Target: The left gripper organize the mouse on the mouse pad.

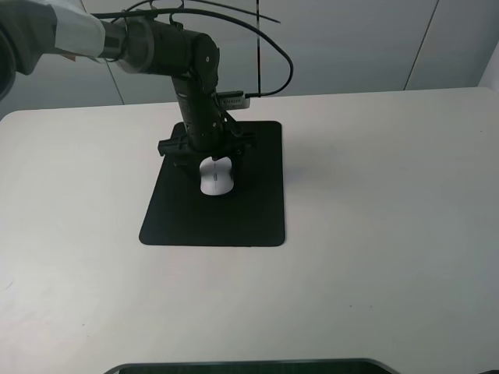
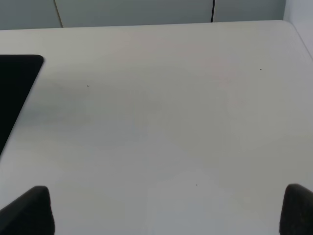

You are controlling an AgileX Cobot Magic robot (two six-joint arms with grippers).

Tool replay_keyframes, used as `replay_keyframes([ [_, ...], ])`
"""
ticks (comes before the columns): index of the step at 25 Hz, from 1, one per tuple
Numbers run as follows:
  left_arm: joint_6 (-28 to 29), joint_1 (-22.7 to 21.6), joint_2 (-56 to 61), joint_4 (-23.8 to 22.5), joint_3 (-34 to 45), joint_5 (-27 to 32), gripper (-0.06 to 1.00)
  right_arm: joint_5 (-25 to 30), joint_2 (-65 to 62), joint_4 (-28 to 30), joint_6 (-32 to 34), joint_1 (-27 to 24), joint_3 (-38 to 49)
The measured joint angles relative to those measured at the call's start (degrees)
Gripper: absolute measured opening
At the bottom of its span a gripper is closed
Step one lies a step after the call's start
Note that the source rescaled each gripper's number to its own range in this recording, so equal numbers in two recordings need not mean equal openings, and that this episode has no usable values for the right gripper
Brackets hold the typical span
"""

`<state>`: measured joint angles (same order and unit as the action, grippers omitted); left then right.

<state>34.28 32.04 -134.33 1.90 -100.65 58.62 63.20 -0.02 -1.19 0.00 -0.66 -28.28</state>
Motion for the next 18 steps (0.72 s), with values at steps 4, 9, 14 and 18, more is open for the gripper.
replay_keyframes([
  [4,-0.68,0.0,0.0,0.0,0.0,0.41,0.54,0.0,0.0,0.0,0.0,0.0,0.0],
  [9,-0.88,0.0,0.11,0.14,0.0,1.77,0.54,0.0,0.0,0.0,0.0,0.0,0.0],
  [14,-1.25,0.0,1.74,0.14,0.0,2.06,0.54,0.0,0.0,0.0,0.0,0.0,0.0],
  [18,-1.68,0.0,3.21,0.14,-0.11,3.32,0.61,0.0,0.0,0.0,0.0,0.0,0.0],
])
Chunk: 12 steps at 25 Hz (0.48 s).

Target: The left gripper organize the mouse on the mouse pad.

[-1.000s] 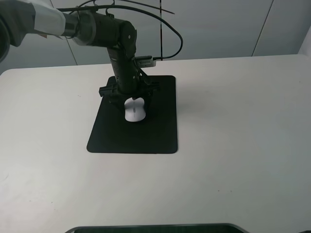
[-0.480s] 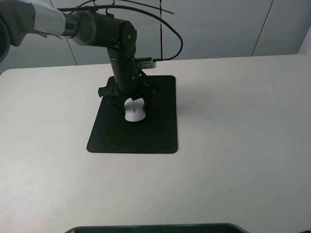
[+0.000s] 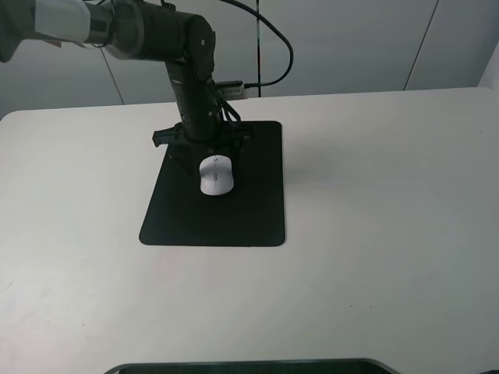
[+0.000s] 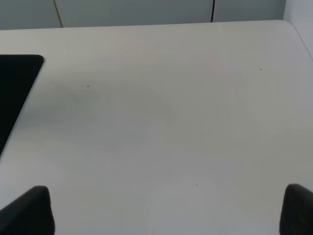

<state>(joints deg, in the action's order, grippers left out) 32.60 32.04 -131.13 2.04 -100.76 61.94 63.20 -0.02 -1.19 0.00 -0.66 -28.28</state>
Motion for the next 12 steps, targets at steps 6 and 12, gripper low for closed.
replay_keyframes([
  [6,-1.94,0.0,2.05,-1.73,-0.81,3.49,0.88,0.0,0.0,0.0,0.0,0.0,0.0],
  [12,-5.17,0.0,4.97,-4.9,-4.25,7.31,0.95,0.0,0.0,0.0,0.0,0.0,0.0],
])
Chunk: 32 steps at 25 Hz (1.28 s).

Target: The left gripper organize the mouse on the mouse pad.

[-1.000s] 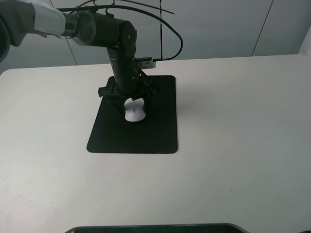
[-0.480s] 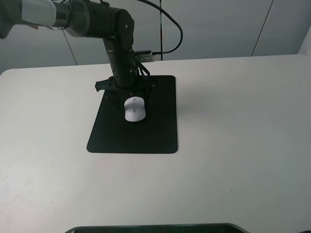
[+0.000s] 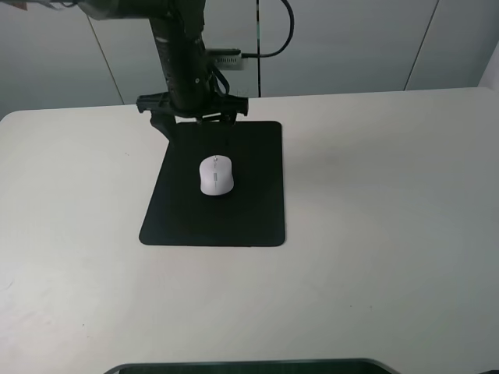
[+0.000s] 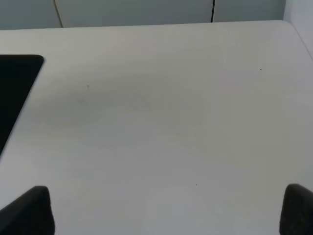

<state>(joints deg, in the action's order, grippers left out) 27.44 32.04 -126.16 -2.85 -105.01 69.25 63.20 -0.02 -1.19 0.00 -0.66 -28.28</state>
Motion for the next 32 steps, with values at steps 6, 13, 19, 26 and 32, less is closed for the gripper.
replay_keyframes([
  [6,-1.9,0.0,6.54,-3.51,-0.81,0.21,0.95,0.0,0.0,0.0,0.0,0.0,0.0],
  [13,-6.6,0.0,17.76,-3.63,-0.81,0.37,0.95,0.0,0.0,0.0,0.0,0.0,0.0],
  [19,-9.88,0.0,26.22,-3.52,-0.81,0.58,0.95,0.0,0.0,0.0,0.0,0.0,0.0],
  [26,-12.04,0.0,31.62,-3.41,-0.81,0.69,0.95,0.0,0.0,0.0,0.0,0.0,0.0],
  [32,-12.42,0.0,38.14,-3.91,5.32,0.61,0.95,0.0,0.0,0.0,0.0,0.0,0.0],
])
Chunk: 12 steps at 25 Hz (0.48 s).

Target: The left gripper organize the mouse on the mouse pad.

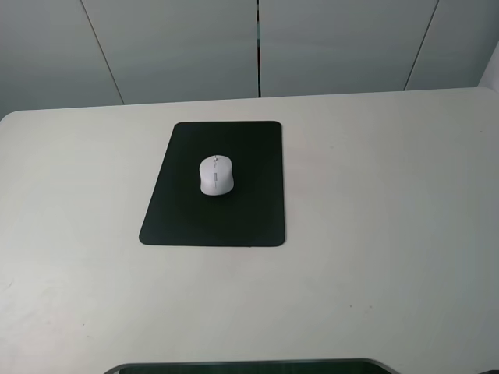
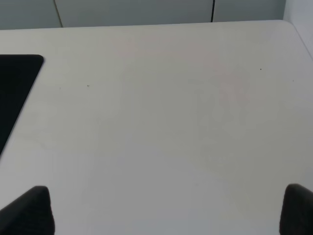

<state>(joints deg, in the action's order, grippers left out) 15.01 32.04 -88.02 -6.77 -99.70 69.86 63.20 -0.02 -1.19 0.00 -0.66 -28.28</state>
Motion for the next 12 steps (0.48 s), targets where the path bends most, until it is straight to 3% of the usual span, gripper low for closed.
replay_keyframes([
  [6,1.21,0.0,11.57,-0.97,13.99,-0.16,0.95,0.0,0.0,0.0,0.0,0.0,0.0],
  [12,3.66,-1.44,22.38,-1.36,22.67,-1.81,0.95,0.0,0.0,0.0,0.0,0.0,0.0],
])
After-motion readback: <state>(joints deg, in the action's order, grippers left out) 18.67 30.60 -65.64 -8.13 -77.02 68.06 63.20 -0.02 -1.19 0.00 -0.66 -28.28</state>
